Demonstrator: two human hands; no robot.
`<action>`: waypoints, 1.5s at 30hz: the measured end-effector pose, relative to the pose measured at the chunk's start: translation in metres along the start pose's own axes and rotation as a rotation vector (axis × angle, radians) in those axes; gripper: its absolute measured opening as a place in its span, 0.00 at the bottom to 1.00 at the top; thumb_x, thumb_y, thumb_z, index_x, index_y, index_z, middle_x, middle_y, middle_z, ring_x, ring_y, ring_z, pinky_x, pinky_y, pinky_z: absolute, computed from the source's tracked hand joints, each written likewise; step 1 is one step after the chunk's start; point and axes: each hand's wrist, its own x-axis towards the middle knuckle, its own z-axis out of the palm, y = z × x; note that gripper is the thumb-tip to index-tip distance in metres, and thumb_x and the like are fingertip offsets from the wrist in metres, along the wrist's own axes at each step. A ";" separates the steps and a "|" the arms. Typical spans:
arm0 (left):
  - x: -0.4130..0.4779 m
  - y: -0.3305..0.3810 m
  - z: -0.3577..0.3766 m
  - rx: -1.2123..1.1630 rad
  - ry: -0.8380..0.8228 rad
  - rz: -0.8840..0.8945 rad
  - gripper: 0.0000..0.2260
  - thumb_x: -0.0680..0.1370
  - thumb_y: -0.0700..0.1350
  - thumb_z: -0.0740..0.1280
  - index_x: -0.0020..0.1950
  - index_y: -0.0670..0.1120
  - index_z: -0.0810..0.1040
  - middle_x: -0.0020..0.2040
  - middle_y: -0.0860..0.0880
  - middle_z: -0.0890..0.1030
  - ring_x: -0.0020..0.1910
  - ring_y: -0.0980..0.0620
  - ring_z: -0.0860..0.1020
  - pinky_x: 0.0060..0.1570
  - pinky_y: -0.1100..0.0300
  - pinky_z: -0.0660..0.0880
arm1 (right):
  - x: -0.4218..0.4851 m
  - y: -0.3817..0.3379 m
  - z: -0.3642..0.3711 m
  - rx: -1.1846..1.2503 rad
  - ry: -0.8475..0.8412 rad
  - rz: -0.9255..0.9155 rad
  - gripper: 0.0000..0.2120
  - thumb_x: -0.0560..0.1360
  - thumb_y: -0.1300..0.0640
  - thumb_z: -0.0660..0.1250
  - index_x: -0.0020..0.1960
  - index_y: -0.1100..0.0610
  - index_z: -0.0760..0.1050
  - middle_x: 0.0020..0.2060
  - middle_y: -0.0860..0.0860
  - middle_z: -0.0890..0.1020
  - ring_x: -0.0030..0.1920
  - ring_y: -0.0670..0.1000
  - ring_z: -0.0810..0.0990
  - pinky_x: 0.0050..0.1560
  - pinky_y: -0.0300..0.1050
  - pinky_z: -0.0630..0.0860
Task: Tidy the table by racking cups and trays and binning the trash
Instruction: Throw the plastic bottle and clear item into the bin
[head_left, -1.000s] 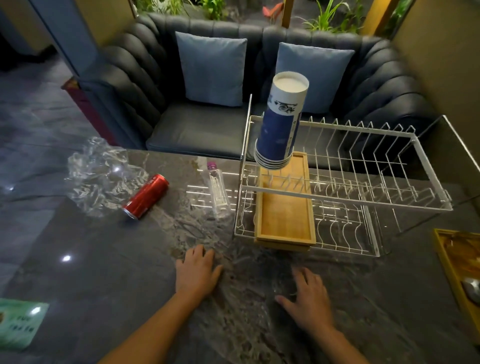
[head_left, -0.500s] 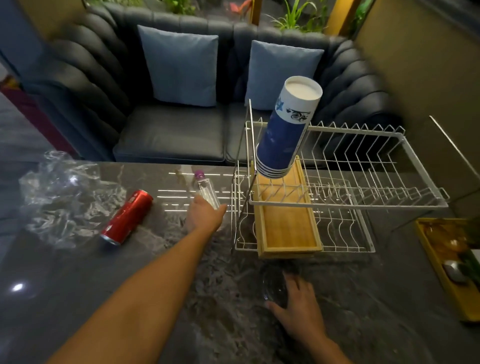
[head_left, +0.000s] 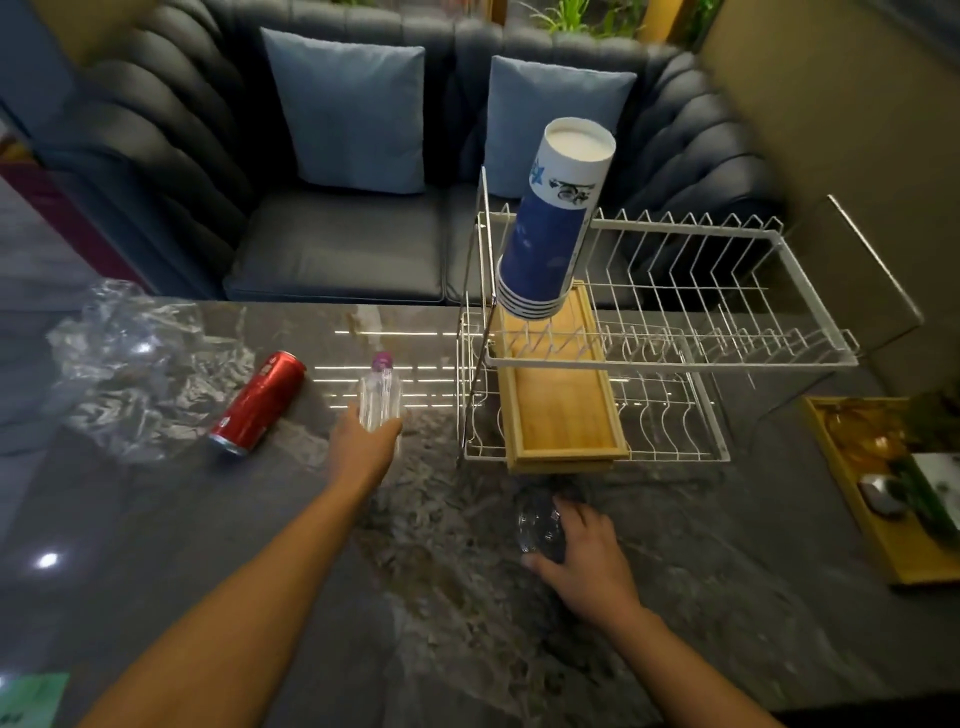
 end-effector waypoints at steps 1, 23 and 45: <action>-0.013 -0.005 -0.005 -0.026 0.004 -0.010 0.28 0.64 0.57 0.65 0.60 0.45 0.77 0.52 0.42 0.83 0.51 0.41 0.81 0.54 0.45 0.78 | -0.001 0.001 0.000 0.010 0.000 -0.017 0.42 0.67 0.36 0.71 0.76 0.48 0.60 0.70 0.50 0.69 0.68 0.53 0.65 0.68 0.46 0.67; -0.257 -0.127 -0.084 -0.113 0.500 -0.250 0.19 0.69 0.53 0.72 0.59 0.56 0.74 0.45 0.56 0.79 0.43 0.53 0.79 0.44 0.53 0.74 | -0.028 -0.093 0.026 -0.144 -0.240 -0.710 0.38 0.68 0.39 0.72 0.74 0.52 0.65 0.69 0.51 0.71 0.67 0.55 0.66 0.68 0.45 0.63; -0.352 -0.332 -0.300 -0.190 0.780 -0.493 0.05 0.71 0.48 0.70 0.42 0.58 0.76 0.33 0.57 0.80 0.31 0.63 0.78 0.34 0.59 0.75 | -0.181 -0.375 0.213 -0.356 -0.459 -1.076 0.43 0.66 0.37 0.72 0.75 0.52 0.63 0.68 0.51 0.70 0.67 0.55 0.66 0.67 0.47 0.67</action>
